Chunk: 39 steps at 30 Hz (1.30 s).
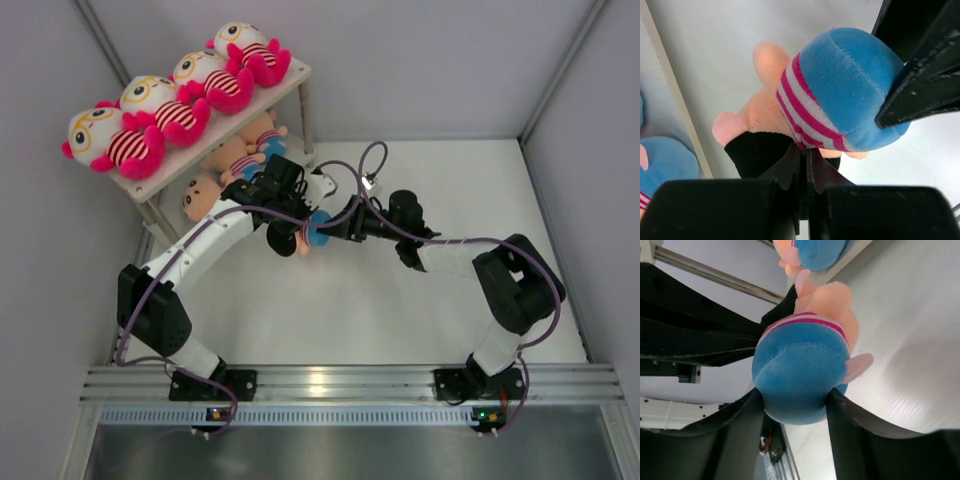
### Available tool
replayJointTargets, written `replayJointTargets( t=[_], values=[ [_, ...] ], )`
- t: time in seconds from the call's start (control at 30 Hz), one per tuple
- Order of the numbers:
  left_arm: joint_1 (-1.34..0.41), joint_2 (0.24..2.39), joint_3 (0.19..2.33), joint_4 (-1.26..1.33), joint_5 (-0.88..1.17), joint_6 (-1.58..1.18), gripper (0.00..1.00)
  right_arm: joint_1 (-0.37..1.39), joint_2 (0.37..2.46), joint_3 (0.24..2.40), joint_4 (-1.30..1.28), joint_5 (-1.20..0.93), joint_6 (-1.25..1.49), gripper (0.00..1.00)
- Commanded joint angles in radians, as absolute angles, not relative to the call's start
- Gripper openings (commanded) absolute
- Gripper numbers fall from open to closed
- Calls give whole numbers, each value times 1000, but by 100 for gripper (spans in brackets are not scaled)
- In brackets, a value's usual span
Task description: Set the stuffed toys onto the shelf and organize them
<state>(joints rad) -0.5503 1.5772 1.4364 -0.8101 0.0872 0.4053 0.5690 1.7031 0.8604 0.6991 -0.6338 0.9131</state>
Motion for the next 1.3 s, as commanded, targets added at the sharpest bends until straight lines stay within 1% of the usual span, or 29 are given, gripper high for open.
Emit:
replayJointTargets(
  t=[0.0, 0.03, 0.07, 0.13, 0.17, 0.27, 0.3, 0.33, 0.37, 0.4, 0.43, 0.47, 0.53, 0.57, 0.6, 0.63, 0.67, 0.7, 0.77, 0.83, 0.9, 0.93, 1.0, 1.03, 1.13, 1.27],
  values=[
    [-557, 1557, 1506, -781, 178, 308, 0, 592, 1709, 911, 767, -629, 916, 42],
    [-557, 1557, 1509, -781, 179, 299, 0, 594, 1700, 911, 765, -626, 911, 35],
    [-555, 1555, 1511, -781, 183, 298, 0, 594, 1695, 910, 759, -618, 907, 20],
    [-557, 1551, 1508, -781, 189, 310, 0, 592, 1674, 911, 703, -603, 865, 4],
    [-555, 1545, 1500, -782, 192, 314, 0, 591, 1663, 914, 678, -586, 844, 0],
    [-555, 1528, 1486, -817, 241, 377, 1, 584, 1594, 916, 551, -548, 703, 0],
    [-555, 1520, 1483, -827, 251, 391, 10, 586, 1566, 922, 484, -528, 558, 0],
    [-555, 1514, 1486, -840, 267, 420, 23, 587, 1505, 923, 368, -505, 479, 0],
    [-555, 1503, 1488, -857, 309, 440, 40, 591, 1473, 923, 303, -455, 400, 0],
    [-554, 1471, 1488, -857, 330, 462, 52, 594, 1441, 916, 254, -428, 245, 0],
    [-554, 1453, 1488, -856, 354, 515, 54, 600, 1374, 910, 170, -396, 173, 0],
    [-551, 1412, 1486, -856, 401, 546, 55, 604, 1343, 904, 141, -341, 50, 0],
    [-534, 1370, 1479, -854, 471, 647, 60, 617, 1245, 864, 112, -304, -65, 0],
    [-531, 1338, 1477, -856, 497, 678, 63, 621, 1211, 841, 138, -276, -140, 0],
    [-532, 1327, 1483, -856, 556, 696, 70, 627, 1175, 778, 181, -279, -173, 0],
    [-532, 1322, 1491, -856, 583, 695, 72, 635, 1104, 740, 224, -290, -213, 0],
    [-532, 1322, 1502, -854, 610, 683, 76, 641, 1066, 698, 330, -314, -259, 0],
    [-532, 1322, 1512, -854, 648, 669, 80, 649, 1033, 613, 372, -318, -355, 0],
    [-535, 1316, 1526, -854, 681, 663, 87, 690, 956, 554, 425, -261, -487, 1],
    [-558, 1302, 1523, -854, 661, 721, 87, 744, 925, 528, 416, -206, -563, 1],
    [-595, 1279, 1509, -854, 597, 794, 87, 793, 920, 531, 397, -71, -670, 1],
    [-644, 1275, 1505, -854, 537, 813, 86, 860, 922, 529, 411, 40, -702, 0],
    [-685, 1270, 1506, -854, 496, 833, 86, 926, 931, 526, 442, 133, -799, 0],
    [-715, 1270, 1508, -854, 485, 844, 86, 984, 946, 528, 474, 212, -823, 0],
    [-753, 1267, 1496, -856, 465, 886, 86, 1049, 965, 545, 494, 261, -891, 0],
    [-787, 1264, 1456, -856, 428, 982, 84, 1077, 971, 581, 468, 206, -899, 0]
  ],
)
